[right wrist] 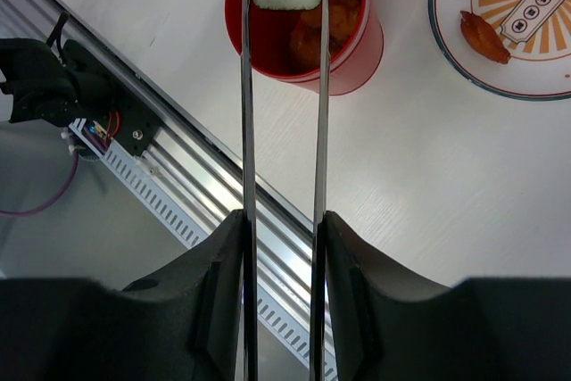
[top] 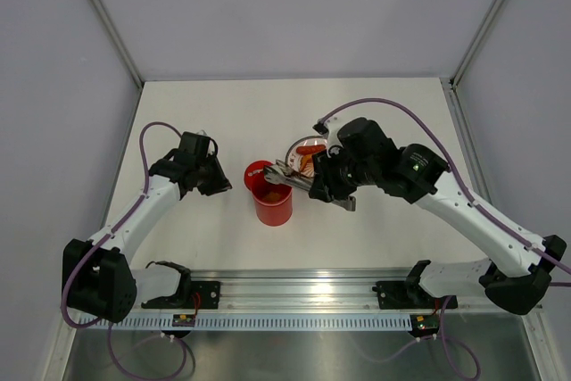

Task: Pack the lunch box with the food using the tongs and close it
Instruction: Place the fake food in the packing box.

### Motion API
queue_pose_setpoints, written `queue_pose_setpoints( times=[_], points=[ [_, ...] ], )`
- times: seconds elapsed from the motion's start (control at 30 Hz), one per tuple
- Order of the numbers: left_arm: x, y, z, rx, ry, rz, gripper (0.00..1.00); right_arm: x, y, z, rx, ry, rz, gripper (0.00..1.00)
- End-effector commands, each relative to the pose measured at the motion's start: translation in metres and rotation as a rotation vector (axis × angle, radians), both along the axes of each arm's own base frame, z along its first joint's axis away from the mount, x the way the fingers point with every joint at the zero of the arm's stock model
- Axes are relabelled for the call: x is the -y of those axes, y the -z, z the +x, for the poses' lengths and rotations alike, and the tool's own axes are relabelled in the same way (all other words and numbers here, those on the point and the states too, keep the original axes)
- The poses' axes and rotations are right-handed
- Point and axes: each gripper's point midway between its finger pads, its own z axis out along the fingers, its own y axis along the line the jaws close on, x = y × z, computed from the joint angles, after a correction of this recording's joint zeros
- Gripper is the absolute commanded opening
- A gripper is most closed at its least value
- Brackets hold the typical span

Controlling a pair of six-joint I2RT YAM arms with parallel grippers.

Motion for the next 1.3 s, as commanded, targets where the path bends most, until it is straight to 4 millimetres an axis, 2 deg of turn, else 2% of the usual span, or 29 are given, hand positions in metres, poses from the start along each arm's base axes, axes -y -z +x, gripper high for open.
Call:
queue_pose_setpoints(
  times=[0.0,0.3,0.8,0.97,1.17,1.27],
  points=[
    [0.003,-0.007,0.006,0.039,0.007,-0.026,0.21,-0.005,0.002,-0.007,0.001,-0.066,0.0,0.32],
    [0.005,-0.004,0.004,0.033,0.005,-0.038,0.21,-0.009,0.017,-0.006,-0.023,-0.088,-0.035,0.35],
    [0.003,-0.001,0.003,0.029,-0.002,-0.032,0.21,-0.016,0.021,-0.001,-0.012,-0.101,-0.032,0.56],
    [0.003,-0.001,0.003,0.028,-0.005,-0.03,0.21,-0.016,0.013,0.003,0.022,-0.085,-0.011,0.5],
    [0.001,-0.002,0.002,0.027,-0.011,-0.026,0.2,-0.01,-0.023,0.019,0.152,-0.008,0.05,0.39],
    [0.0,-0.003,0.002,0.029,-0.014,-0.023,0.2,0.002,-0.036,0.033,0.216,0.082,0.029,0.34]
  ],
)
